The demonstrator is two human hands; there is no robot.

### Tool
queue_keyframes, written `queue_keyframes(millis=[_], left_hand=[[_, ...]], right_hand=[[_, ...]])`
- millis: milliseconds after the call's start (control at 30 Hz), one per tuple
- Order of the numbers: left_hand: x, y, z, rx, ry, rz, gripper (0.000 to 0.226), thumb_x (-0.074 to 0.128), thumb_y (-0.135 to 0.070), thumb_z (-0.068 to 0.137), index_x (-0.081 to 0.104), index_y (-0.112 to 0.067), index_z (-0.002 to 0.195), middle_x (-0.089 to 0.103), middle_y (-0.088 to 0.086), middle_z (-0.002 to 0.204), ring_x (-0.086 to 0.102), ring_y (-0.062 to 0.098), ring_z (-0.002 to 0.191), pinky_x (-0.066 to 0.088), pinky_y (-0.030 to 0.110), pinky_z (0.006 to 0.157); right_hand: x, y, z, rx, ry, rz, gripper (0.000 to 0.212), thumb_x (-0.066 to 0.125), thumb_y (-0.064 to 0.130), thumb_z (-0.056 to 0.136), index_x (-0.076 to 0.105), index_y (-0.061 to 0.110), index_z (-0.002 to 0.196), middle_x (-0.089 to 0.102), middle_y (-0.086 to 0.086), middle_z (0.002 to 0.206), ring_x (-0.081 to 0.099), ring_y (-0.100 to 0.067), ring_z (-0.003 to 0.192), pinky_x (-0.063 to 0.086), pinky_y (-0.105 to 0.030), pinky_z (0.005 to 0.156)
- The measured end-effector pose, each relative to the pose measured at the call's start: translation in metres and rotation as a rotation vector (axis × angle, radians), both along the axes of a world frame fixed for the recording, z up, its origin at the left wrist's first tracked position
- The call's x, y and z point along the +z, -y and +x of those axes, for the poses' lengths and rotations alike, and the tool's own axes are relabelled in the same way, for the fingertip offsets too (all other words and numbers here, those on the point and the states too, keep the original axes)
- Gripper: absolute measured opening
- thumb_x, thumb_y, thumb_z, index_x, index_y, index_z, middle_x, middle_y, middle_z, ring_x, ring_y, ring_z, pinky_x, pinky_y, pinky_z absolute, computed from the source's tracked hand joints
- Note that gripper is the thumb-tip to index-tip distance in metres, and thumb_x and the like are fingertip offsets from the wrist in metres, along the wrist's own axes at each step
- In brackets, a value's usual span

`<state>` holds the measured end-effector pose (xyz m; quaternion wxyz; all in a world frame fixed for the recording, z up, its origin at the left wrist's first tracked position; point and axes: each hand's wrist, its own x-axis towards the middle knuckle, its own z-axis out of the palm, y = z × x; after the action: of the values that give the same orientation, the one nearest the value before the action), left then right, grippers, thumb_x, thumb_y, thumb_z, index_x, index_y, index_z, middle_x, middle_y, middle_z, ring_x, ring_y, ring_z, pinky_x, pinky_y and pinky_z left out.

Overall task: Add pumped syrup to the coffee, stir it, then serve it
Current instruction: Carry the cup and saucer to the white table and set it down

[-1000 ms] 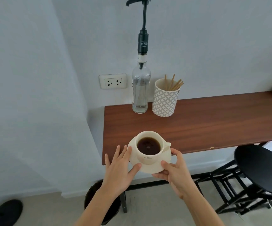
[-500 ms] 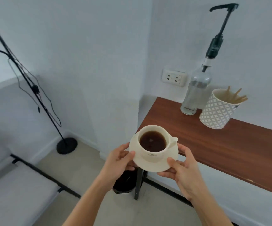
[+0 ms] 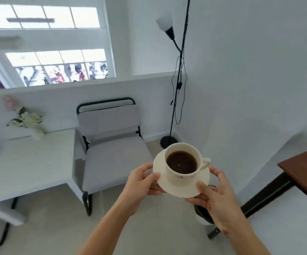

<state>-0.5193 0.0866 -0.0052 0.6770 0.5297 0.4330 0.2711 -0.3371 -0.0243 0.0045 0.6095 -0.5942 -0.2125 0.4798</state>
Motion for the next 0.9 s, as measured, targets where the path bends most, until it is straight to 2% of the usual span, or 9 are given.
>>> queue_keyframes(millis=[133, 233, 333, 467, 633, 767, 900], left_hand=[[-0.001, -0.009, -0.104, 0.140, 0.026, -0.002, 0.026, 0.054, -0.002, 0.101, 0.063, -0.013, 0.122, 0.076, 0.002, 0.067, 0.073, 0.015, 0.056, 0.058, 0.023, 0.056], [-0.005, -0.018, -0.186, 0.219, 0.017, 0.004, 0.029, 0.055, -0.002, 0.100, 0.062, -0.011, 0.127, 0.075, 0.004, 0.070, 0.072, 0.014, 0.056, 0.061, 0.027, 0.060], [-0.009, -0.028, -0.261, 0.304, 0.006, 0.003, 0.028, 0.056, -0.003, 0.100, 0.063, -0.013, 0.125, 0.074, 0.001, 0.068, 0.071, 0.013, 0.056, 0.061, 0.029, 0.062], [-0.012, -0.042, -0.351, 0.405, -0.002, -0.006, 0.029, 0.056, -0.002, 0.099, 0.063, -0.010, 0.125, 0.073, 0.015, 0.083, 0.072, 0.018, 0.059, 0.063, 0.043, 0.076], [-0.019, -0.070, -0.435, 0.518, -0.001, -0.031, 0.029, 0.058, -0.003, 0.099, 0.062, -0.013, 0.126, 0.077, 0.012, 0.084, 0.075, 0.018, 0.063, 0.063, 0.027, 0.062], [-0.034, -0.107, -0.491, 0.601, -0.003, -0.062, 0.031, 0.057, -0.002, 0.099, 0.062, -0.009, 0.128, 0.075, 0.009, 0.078, 0.072, 0.016, 0.060, 0.060, 0.024, 0.058], [-0.052, -0.160, -0.541, 0.650, -0.034, -0.063, 0.032, 0.057, -0.003, 0.099, 0.062, -0.007, 0.130, 0.076, 0.012, 0.081, 0.072, 0.024, 0.067, 0.059, 0.025, 0.059]], right_hand=[[-0.005, -0.036, -0.088, 0.155, -0.001, 0.002, 0.050, 0.054, -0.007, 0.096, 0.042, 0.023, 0.135, 0.075, -0.020, 0.082, 0.077, -0.026, 0.064, 0.064, -0.036, 0.053], [-0.010, -0.061, -0.161, 0.250, -0.031, 0.000, 0.056, 0.053, -0.007, 0.097, 0.040, 0.025, 0.140, 0.072, -0.026, 0.097, 0.077, -0.027, 0.068, 0.064, -0.036, 0.054], [-0.016, -0.086, -0.231, 0.354, -0.050, -0.002, 0.054, 0.052, -0.008, 0.097, 0.041, 0.013, 0.146, 0.073, -0.025, 0.098, 0.078, -0.029, 0.070, 0.064, -0.036, 0.055], [-0.020, -0.123, -0.314, 0.475, -0.076, -0.025, 0.049, 0.053, -0.006, 0.096, 0.045, 0.011, 0.141, 0.080, -0.016, 0.083, 0.078, -0.028, 0.070, 0.064, -0.035, 0.053], [-0.026, -0.176, -0.397, 0.604, -0.079, -0.048, 0.048, 0.052, -0.005, 0.098, 0.045, 0.012, 0.141, 0.079, -0.018, 0.091, 0.079, -0.030, 0.074, 0.065, -0.037, 0.057], [-0.039, -0.232, -0.453, 0.669, -0.063, -0.085, 0.046, 0.049, -0.004, 0.100, 0.044, 0.015, 0.142, 0.074, -0.023, 0.104, 0.077, -0.033, 0.074, 0.065, -0.038, 0.058], [-0.059, -0.300, -0.503, 0.721, -0.021, -0.089, 0.029, 0.041, 0.010, 0.106, 0.051, 0.015, 0.133, 0.069, -0.024, 0.116, 0.077, -0.032, 0.075, 0.065, -0.035, 0.055]])
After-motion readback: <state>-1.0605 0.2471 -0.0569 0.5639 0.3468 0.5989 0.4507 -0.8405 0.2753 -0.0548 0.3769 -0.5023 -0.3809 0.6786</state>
